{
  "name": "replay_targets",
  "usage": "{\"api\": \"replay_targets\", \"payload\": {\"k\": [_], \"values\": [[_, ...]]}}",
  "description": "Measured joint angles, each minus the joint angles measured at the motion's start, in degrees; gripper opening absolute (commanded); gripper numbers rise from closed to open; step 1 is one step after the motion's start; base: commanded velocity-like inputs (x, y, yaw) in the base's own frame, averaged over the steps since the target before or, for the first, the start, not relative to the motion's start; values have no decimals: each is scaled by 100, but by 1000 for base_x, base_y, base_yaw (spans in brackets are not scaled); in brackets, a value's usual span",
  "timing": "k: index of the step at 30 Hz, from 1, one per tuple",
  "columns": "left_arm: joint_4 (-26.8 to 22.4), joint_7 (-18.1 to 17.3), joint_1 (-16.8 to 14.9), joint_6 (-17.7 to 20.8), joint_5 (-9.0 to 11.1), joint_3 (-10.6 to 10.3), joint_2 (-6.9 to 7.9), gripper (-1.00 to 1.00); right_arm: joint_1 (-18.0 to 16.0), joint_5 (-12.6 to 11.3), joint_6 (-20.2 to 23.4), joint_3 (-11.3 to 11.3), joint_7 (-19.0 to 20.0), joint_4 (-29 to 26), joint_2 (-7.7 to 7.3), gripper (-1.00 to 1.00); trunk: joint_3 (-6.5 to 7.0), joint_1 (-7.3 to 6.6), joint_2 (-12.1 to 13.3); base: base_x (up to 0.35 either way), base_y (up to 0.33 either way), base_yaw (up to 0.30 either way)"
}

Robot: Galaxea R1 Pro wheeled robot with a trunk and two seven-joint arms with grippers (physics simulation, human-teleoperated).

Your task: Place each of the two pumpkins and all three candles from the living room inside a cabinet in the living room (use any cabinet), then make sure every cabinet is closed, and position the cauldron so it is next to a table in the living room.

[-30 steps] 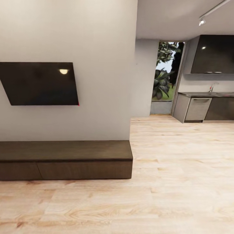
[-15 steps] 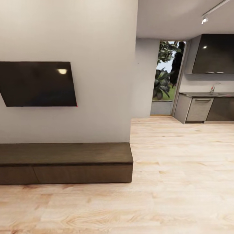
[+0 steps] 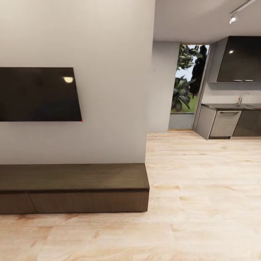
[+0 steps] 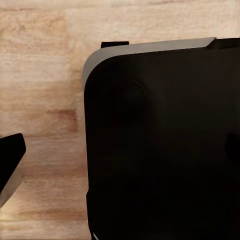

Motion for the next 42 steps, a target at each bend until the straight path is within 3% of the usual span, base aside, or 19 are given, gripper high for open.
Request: {"api": "replay_targets", "payload": {"k": [15, 32, 38, 40, 42], "values": [[0, 0, 0, 0, -3, 0, 0, 100, 0, 1, -9, 9, 0, -7, 0, 100, 0, 0, 0, 171, 0, 0], [-1, 20, 0, -168, 15, 10, -1, 100, -7, -5, -6, -6, -64, -144, 34, 100, 1, 1, 0, 18, 0, 0], [-160, 19, -25, -257, 38, 21, 9, 100, -10, -27, -178, -23, -95, -912, 35, 100, 1, 1, 0, 0, 0, 0], [-391, 9, -26, -373, 43, 25, 14, 100, -9, -31, -264, -22, -124, -1261, 36, 100, 1, 1, 0, 0, 0, 0], [-974, -7, -28, -542, 50, 33, 20, 100, -4, -35, -330, -23, -179, -1874, 59, 100, 2, 1, 1, 0, 0, 0]]}}
